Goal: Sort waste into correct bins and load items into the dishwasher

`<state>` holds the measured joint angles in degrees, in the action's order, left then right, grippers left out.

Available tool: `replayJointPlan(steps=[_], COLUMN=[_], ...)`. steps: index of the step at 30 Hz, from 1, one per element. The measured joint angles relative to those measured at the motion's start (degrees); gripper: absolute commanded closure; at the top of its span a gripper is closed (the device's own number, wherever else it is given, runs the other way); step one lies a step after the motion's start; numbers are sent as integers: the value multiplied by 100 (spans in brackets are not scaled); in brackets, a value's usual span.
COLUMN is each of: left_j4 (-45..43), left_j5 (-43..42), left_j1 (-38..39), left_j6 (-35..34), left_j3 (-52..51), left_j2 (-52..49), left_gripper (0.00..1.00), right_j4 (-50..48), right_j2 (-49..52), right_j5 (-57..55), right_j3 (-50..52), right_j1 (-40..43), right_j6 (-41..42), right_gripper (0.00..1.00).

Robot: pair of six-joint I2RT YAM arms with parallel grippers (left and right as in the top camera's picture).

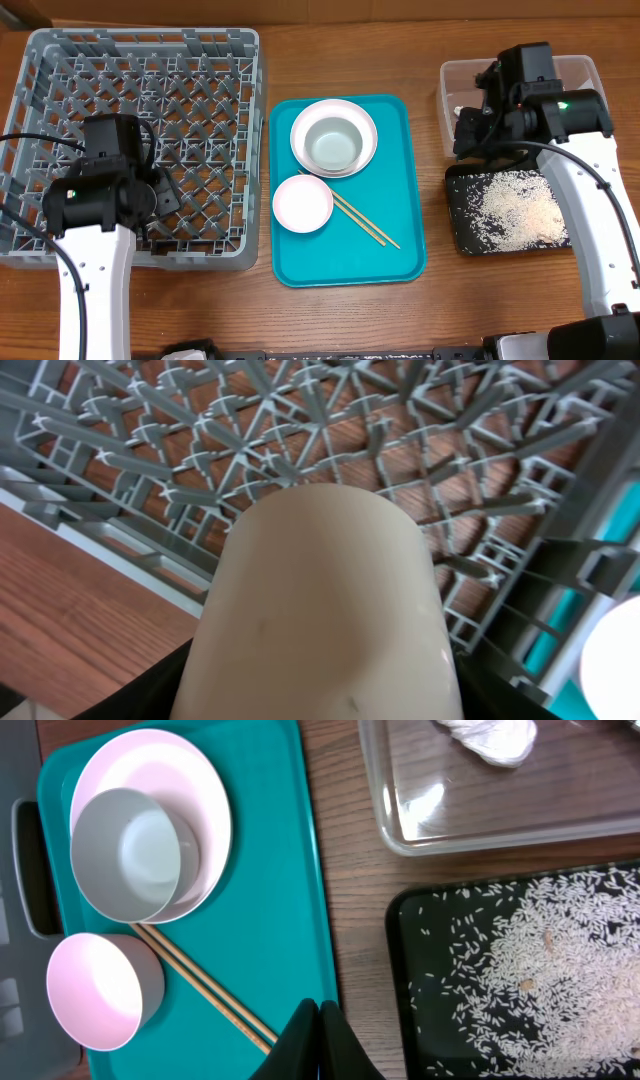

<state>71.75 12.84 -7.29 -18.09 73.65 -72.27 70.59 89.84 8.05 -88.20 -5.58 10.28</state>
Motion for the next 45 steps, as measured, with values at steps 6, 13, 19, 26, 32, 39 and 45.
replayJointPlan(steps=[6, 13, 19, 26, 32, 39, 45], left_j4=[-153, -470, -785, -859, -870, -813, -780], left_j5=[153, 87, 116, 92, 92, 223, 151], left_j1=[-146, -146, -149, -149, -149, -223, -219], left_j6=[-44, -44, -44, -44, -44, -94, -107], left_j3=[-11, -15, -15, -15, -15, -15, -7], left_j2=[-975, -2000, -2452, -2614, -2614, -2612, -2461], left_gripper=[96, 92, 51, 67, 33, 0, 5], right_j4=[-2, 2, -2, -2, -2, -2, 17], right_j2=[0, 0, 0, 0, 0, 0, 0], right_j5=[4, 4, 4, 2, 4, 4, 2], right_j3=[0, 0, 0, 0, 0, 0, 0], right_j1=[9, 9, 7, 7, 7, 9, 9], right_j6=[17, 20, 20, 17, 15, 20, 20], right_gripper=[96, 96, 96, 96, 96, 96, 96])
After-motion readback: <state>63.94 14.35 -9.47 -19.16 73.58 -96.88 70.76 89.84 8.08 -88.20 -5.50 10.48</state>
